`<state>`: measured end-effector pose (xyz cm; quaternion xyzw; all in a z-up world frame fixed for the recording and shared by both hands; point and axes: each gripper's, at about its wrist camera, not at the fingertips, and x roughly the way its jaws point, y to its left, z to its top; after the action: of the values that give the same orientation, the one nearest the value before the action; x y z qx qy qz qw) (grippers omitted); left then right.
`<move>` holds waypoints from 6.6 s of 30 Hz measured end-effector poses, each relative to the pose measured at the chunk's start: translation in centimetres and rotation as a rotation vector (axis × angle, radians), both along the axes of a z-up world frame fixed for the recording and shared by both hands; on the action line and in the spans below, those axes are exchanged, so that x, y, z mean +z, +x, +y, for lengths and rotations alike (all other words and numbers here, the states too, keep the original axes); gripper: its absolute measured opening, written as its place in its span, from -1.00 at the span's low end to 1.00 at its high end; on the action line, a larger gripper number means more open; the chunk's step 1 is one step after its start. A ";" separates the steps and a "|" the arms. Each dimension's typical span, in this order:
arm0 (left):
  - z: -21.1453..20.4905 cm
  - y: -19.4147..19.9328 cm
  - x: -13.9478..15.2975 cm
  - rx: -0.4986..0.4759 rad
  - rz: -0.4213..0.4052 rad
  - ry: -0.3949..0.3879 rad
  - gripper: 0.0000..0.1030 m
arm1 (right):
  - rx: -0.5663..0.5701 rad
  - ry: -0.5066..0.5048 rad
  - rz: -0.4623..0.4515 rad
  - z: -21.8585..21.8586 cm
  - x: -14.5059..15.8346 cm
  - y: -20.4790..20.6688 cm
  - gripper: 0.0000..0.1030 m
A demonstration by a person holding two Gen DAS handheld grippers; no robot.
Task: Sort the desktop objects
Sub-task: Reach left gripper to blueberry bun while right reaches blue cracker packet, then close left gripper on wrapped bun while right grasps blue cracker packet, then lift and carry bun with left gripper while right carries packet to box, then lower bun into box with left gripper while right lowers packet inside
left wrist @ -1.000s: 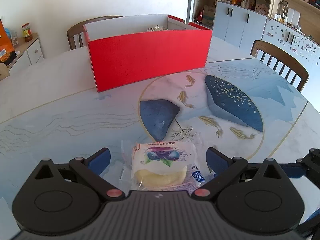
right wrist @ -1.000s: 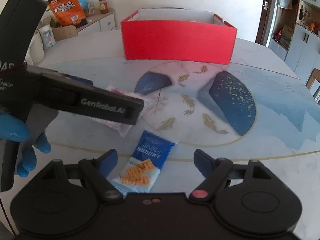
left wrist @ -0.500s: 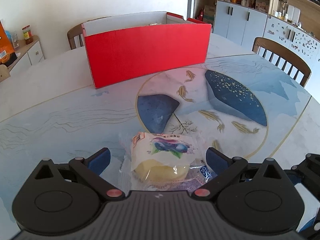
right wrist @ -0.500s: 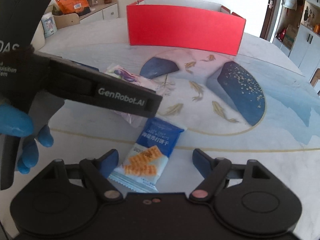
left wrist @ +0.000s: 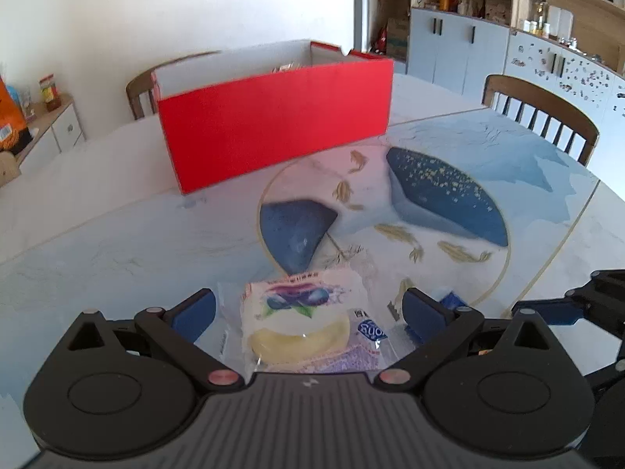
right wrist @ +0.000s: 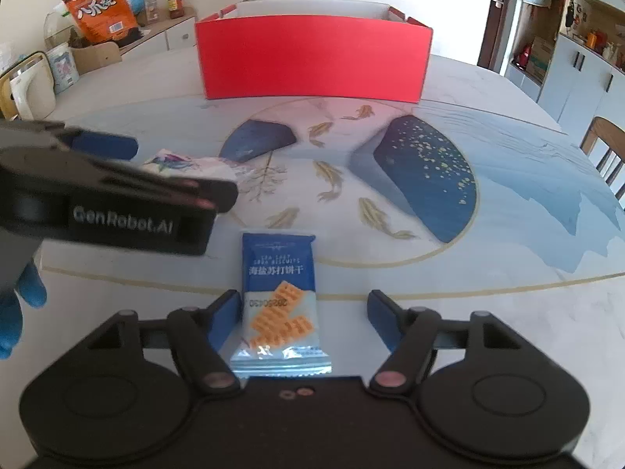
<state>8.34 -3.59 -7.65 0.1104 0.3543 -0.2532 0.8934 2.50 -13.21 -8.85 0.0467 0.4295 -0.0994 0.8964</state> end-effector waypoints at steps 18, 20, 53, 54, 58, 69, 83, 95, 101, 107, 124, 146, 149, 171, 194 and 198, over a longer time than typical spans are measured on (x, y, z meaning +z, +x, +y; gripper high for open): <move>0.2 0.7 -2.1 0.066 0.049 -0.013 0.98 | 0.023 -0.008 -0.031 0.0 0.0 -0.1 0.11; 0.2 0.7 -2.0 0.062 0.049 -0.016 0.98 | 0.025 -0.008 -0.031 0.0 0.1 -0.1 0.04; 0.6 0.5 1.9 0.071 0.018 -0.052 0.41 | 0.015 -0.014 -0.057 -1.1 3.4 1.5 -0.30; 0.6 0.6 2.2 0.072 0.018 -0.054 0.41 | 0.016 -0.013 -0.059 -1.2 3.6 1.6 -0.30; 0.6 0.7 3.4 0.080 0.013 -0.055 0.41 | 0.018 -0.021 -0.076 -1.4 4.9 1.9 -0.30; 0.5 1.3 6.9 0.088 -0.014 -0.074 0.41 | 0.026 -0.045 -0.128 -2.4 8.5 3.0 -0.30; 0.0 3.6 11.6 0.089 -0.021 -0.080 0.41 | 0.063 -0.018 -0.179 -4.6 13.3 5.9 -0.30; -0.8 6.8 16.4 0.069 -0.068 -0.090 0.41 | 0.102 0.049 -0.223 -8.0 17.8 9.8 -0.30; -1.6 9.1 18.1 0.084 -0.109 -0.078 0.41 | 0.125 0.026 -0.223 -9.0 19.1 11.8 -0.30; -2.1 11.9 18.3 0.106 -0.088 -0.074 0.41 | 0.139 0.010 -0.221 -10.0 19.5 14.0 -0.30; -4.0 21.1 16.7 0.135 -0.003 -0.037 0.41 | 0.181 -0.003 -0.197 -12.4 19.0 20.9 -0.30; -6.8 27.7 11.3 0.097 0.098 0.073 0.42 | 0.252 -0.055 -0.056 -13.4 13.3 28.0 -0.30; -7.3 28.2 10.4 0.081 0.109 0.101 0.42 | 0.268 -0.058 -0.038 -13.5 12.5 28.7 -0.30; -7.8 30.7 5.9 0.049 0.215 0.173 0.42 | 0.285 -0.041 0.057 -15.1 7.7 30.3 -0.29; -9.1 31.8 3.7 0.016 0.309 0.250 0.69 | 0.294 -0.014 0.114 -15.2 6.3 30.4 -0.21; -9.2 31.5 3.6 0.017 0.296 0.267 0.92 | 0.299 -0.017 0.107 -15.4 6.6 30.2 -0.13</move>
<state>39.87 -12.80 -4.06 0.1865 0.5131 -0.2098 0.8111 32.75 -28.56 -2.27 -0.0308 0.4779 0.0293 0.8774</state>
